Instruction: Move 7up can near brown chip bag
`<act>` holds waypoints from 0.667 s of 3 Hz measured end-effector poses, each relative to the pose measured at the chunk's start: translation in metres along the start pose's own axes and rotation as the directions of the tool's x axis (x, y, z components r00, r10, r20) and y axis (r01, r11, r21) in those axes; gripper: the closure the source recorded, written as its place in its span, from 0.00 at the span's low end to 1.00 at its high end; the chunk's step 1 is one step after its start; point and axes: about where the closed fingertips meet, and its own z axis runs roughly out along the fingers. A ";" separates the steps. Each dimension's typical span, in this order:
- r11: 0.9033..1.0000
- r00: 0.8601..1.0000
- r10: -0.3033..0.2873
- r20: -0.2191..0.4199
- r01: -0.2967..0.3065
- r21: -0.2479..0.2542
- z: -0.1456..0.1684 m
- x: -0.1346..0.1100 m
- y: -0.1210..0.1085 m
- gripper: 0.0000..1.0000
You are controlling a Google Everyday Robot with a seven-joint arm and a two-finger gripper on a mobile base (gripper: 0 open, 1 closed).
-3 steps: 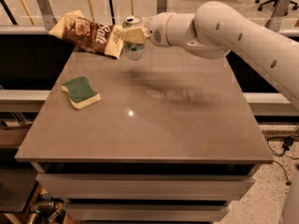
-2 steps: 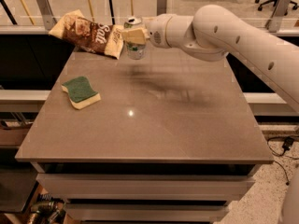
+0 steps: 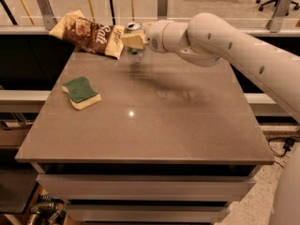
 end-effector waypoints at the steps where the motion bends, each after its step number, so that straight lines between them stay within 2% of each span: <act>1: 1.000 1.000 -0.007 -0.021 0.007 0.004 0.010 0.006 -0.002 1.00; 2: 1.000 0.999 -0.016 -0.040 0.016 0.004 0.023 0.008 -0.006 1.00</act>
Offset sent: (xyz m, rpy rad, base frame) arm 0.0322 0.0127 -0.0164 -0.0668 0.0180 -0.0122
